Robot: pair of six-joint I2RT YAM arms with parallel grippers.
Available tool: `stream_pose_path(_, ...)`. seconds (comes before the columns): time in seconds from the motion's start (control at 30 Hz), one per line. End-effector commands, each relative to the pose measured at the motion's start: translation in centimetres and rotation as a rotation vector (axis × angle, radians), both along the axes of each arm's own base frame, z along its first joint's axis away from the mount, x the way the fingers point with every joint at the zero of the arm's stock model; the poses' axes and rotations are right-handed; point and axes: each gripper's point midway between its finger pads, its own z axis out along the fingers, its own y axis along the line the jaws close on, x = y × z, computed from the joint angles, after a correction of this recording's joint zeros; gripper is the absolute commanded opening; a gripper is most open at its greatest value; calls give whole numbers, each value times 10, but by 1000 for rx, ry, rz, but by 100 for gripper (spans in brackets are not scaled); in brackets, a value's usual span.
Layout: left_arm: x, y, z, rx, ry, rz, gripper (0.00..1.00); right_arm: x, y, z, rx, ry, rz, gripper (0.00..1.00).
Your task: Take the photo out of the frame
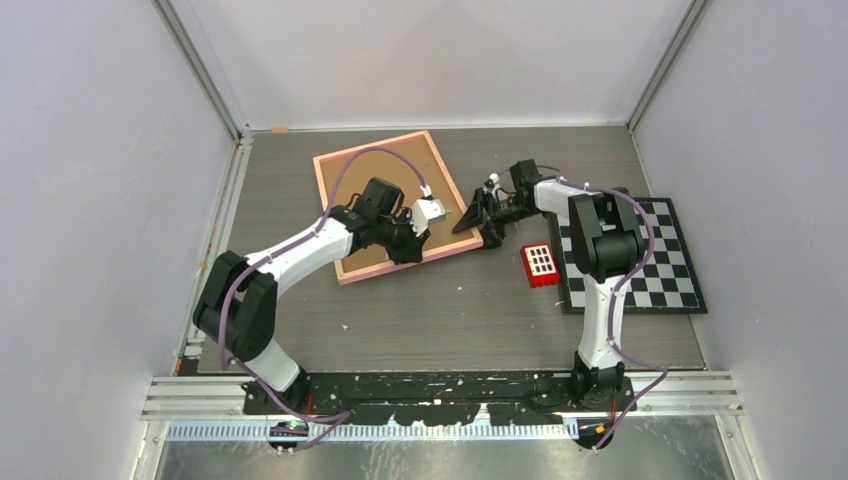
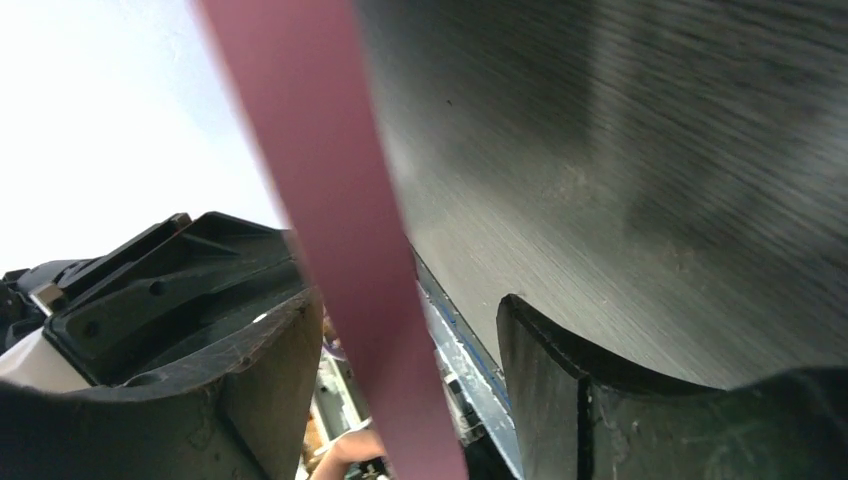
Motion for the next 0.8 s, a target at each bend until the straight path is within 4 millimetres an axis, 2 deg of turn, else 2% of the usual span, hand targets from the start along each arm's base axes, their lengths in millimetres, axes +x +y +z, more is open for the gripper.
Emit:
stream_pose_path(0.0, 6, -15, 46, -143, -87, -24, 0, -3, 9, 2, 63, 62, 1, 67)
stream_pose_path(0.17, -5, -13, 43, -140, -81, -68, 0, 4, 12, 4, 73, 68, -28, 60)
stream_pose_path(0.27, -7, -10, 39, -127, -86, -71, 0, 9, 12, 10, 75, 44, -37, 46)
stream_pose_path(0.3, -4, -9, 39, -116, -88, -51, 3, 10, 13, 14, 78, 32, -38, 40)
stream_pose_path(0.4, 8, 0, 42, -76, -62, 56, 38, 12, 13, 25, 83, 0, -36, 20)
stream_pose_path(0.47, 14, 5, 56, -111, 11, 151, 54, 12, 12, 34, 75, -32, -32, 6)
stream_pose_path(0.5, 19, 9, 65, -138, 39, 198, 59, 13, 11, 38, 68, -44, -31, 1)
stream_pose_path(0.53, 23, 13, 76, -165, 64, 250, 62, 13, 10, 43, 57, -63, -29, 1)
stream_pose_path(0.77, 57, 47, 143, -262, 135, 577, 79, 9, -4, 84, -82, -225, 4, 1)
